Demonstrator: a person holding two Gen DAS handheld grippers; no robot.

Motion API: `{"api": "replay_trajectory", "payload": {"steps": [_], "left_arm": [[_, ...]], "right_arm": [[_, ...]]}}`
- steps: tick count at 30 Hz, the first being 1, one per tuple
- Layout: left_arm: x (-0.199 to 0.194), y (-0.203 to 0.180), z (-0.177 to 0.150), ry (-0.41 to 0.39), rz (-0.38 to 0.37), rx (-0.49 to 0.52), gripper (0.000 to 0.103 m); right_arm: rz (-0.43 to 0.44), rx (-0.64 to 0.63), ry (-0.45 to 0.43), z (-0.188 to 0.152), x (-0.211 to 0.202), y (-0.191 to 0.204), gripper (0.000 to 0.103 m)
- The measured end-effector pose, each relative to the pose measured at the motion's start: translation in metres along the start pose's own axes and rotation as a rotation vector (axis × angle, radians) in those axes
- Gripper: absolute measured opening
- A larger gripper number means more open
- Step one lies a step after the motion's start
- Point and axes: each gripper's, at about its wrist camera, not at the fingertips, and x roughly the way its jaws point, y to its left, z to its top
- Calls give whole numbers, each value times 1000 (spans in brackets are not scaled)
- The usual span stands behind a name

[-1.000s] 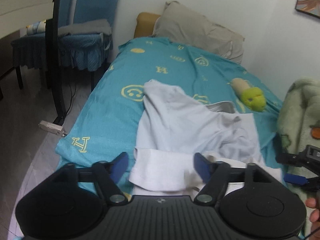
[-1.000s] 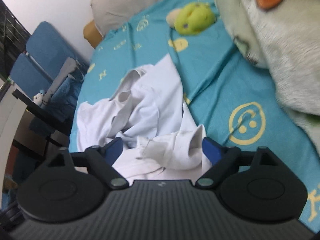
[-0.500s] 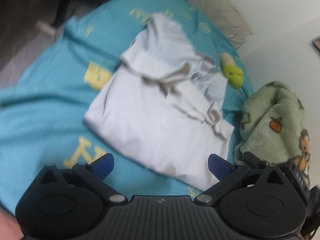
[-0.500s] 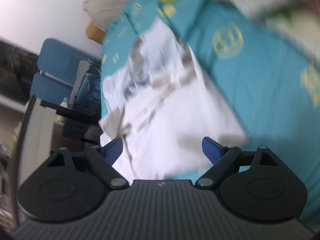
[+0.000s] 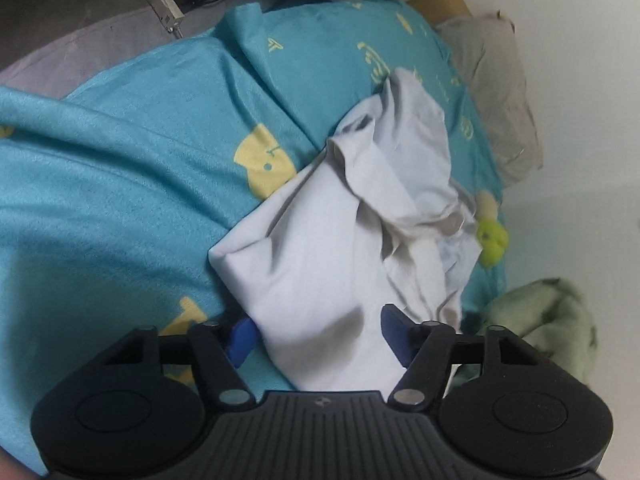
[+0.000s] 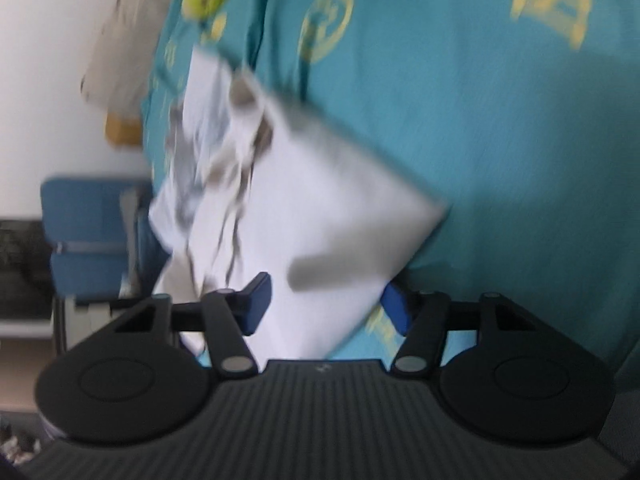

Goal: Fold clothes

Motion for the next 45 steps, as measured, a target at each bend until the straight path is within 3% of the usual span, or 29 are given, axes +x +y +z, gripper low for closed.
{"api": "replay_trajectory", "payload": {"steps": [2, 4, 7, 8, 9, 11, 13, 20, 30, 34, 41, 45], "left_arm": [[-4, 1, 0, -10, -29, -21, 65], [-2, -1, -1, -5, -15, -10, 65], [7, 0, -6, 47, 37, 7, 51], [8, 0, -7, 43, 37, 8, 49], [9, 1, -8, 36, 35, 11, 49], [4, -2, -9, -18, 44, 60, 48], [1, -4, -8, -53, 47, 70, 40], [-17, -21, 2, -87, -28, 43, 11], [-98, -113, 0, -226, -124, 204, 7], [-141, -135, -17, -222, -166, 227, 7], [-215, -109, -67, -140, -221, 258, 7], [-240, -80, -92, -99, -209, 249, 7]], "right_arm": [[-12, -6, -54, 4, -5, 0, 55], [1, -12, -29, 5, 0, 0, 55], [-21, -98, -10, -1, 8, 10, 55], [-30, -123, -7, -3, 10, 13, 51], [-36, -134, -3, -4, 9, 14, 34], [-30, -142, -5, -2, 6, 16, 12], [-15, -143, -12, 1, 2, 18, 9], [53, -172, -49, 12, -20, 35, 7], [210, -210, -99, 11, -92, 92, 7], [252, -231, -124, 3, -131, 106, 6], [246, -328, -129, -22, -196, 92, 7], [234, -330, -68, -32, -216, 67, 7]]}}
